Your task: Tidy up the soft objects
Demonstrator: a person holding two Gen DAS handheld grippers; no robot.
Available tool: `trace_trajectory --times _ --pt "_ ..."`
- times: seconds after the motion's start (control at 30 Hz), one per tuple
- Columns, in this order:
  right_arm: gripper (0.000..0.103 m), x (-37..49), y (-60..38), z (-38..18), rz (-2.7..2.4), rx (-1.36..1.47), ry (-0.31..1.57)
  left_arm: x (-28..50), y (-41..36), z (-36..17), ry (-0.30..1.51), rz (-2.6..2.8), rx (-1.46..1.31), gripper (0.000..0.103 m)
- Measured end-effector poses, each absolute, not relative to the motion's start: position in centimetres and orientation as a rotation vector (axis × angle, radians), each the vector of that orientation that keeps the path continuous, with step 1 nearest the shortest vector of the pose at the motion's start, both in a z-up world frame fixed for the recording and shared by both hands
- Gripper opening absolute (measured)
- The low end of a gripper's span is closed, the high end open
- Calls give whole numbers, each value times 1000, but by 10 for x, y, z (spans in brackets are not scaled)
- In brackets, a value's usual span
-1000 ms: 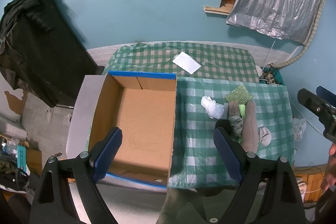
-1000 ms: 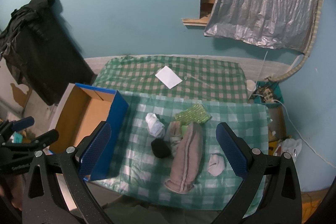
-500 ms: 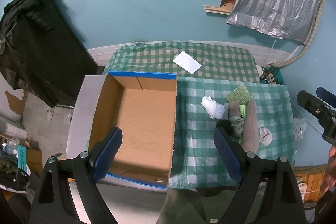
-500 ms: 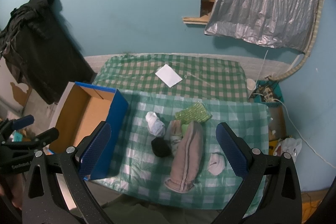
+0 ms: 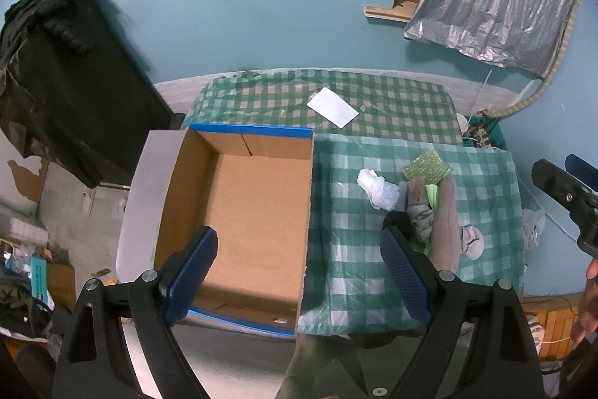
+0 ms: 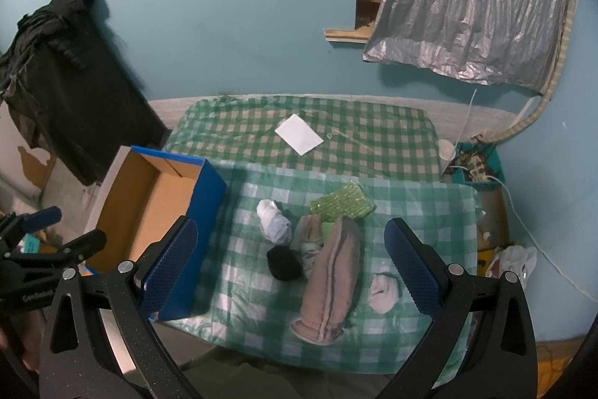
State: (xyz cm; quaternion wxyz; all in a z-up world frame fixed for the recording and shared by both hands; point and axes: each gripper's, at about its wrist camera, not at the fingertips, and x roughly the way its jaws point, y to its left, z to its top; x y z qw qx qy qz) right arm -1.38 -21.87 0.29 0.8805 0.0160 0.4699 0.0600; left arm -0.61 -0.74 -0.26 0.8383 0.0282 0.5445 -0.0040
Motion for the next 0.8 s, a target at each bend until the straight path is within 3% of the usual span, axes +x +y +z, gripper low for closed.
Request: trace_trajectory --times 0.8 --pt "101 -7 -259 -10 92 69 1021 11 -32 -19 1196 -63 82 90"
